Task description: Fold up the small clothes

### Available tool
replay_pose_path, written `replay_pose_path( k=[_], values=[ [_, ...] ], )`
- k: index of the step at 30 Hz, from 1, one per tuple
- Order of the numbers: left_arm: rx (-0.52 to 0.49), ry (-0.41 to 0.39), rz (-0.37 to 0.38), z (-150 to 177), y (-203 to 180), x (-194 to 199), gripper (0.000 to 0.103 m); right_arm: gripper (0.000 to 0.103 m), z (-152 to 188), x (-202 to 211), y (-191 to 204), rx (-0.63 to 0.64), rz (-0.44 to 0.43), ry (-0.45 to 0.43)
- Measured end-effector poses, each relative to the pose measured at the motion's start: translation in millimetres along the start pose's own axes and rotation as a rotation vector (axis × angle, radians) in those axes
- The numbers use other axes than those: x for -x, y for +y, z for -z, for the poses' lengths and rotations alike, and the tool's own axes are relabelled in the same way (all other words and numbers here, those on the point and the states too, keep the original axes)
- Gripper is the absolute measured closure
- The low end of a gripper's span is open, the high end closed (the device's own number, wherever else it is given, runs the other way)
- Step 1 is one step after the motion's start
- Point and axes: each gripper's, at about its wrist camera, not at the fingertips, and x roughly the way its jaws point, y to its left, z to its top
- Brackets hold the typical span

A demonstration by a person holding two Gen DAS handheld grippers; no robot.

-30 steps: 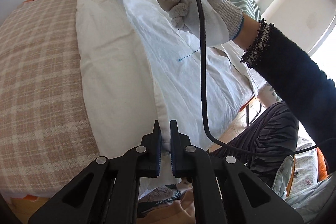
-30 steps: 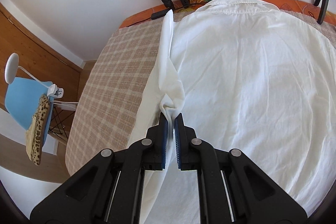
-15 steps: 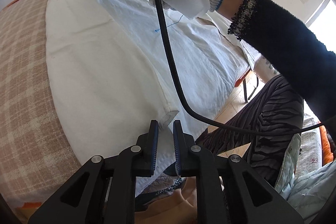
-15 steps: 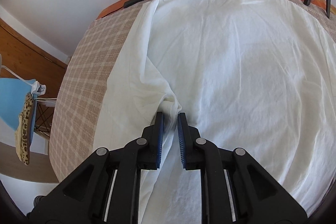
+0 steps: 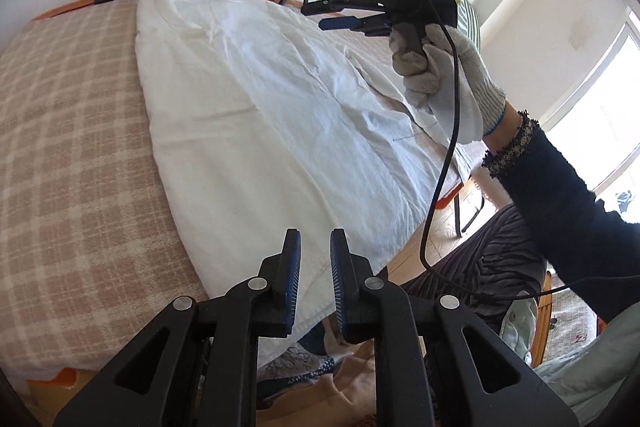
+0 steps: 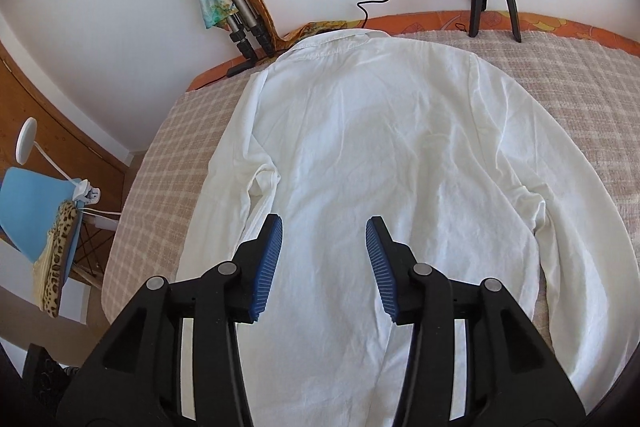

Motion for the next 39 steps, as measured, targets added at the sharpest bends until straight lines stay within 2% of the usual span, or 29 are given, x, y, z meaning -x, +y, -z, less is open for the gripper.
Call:
replay_pose_path(
  k=[4, 6, 8, 14, 21, 25, 34, 37, 39],
  values=[
    [0.002, -0.042, -0.023, -19, -4, -1, 0.086, 0.052, 16, 37, -27, -0.031, 0.03, -0.061],
    [-0.007, -0.043, -0.014, -26, -6, -4, 0.074, 0.049, 24, 56, -41, -0.045, 0.061, -0.094],
    [-0.018, -0.043, -0.017, -35, -12, -11, 0.069, 0.046, 33, 74, -58, -0.062, 0.098, -0.125],
    [-0.074, -0.027, -0.005, -61, -37, -44, 0.069, 0.043, 61, 128, -125, -0.168, 0.201, -0.192],
    [-0.099, 0.028, 0.031, -77, -58, -83, 0.066, 0.043, 93, 163, -189, -0.272, 0.268, -0.169],
    [-0.107, 0.055, 0.033, -79, -61, -100, 0.066, 0.043, 117, 177, -220, -0.32, 0.274, -0.139],
    [-0.075, 0.122, 0.056, -85, -65, -131, 0.066, 0.043, 165, 177, -255, -0.376, 0.298, -0.063],
    [-0.07, 0.133, 0.054, -86, -67, -138, 0.066, 0.043, 177, 168, -260, -0.369, 0.334, -0.022],
    [-0.067, 0.136, 0.056, -86, -68, -140, 0.066, 0.043, 181, 167, -259, -0.35, 0.352, -0.025]
  ],
)
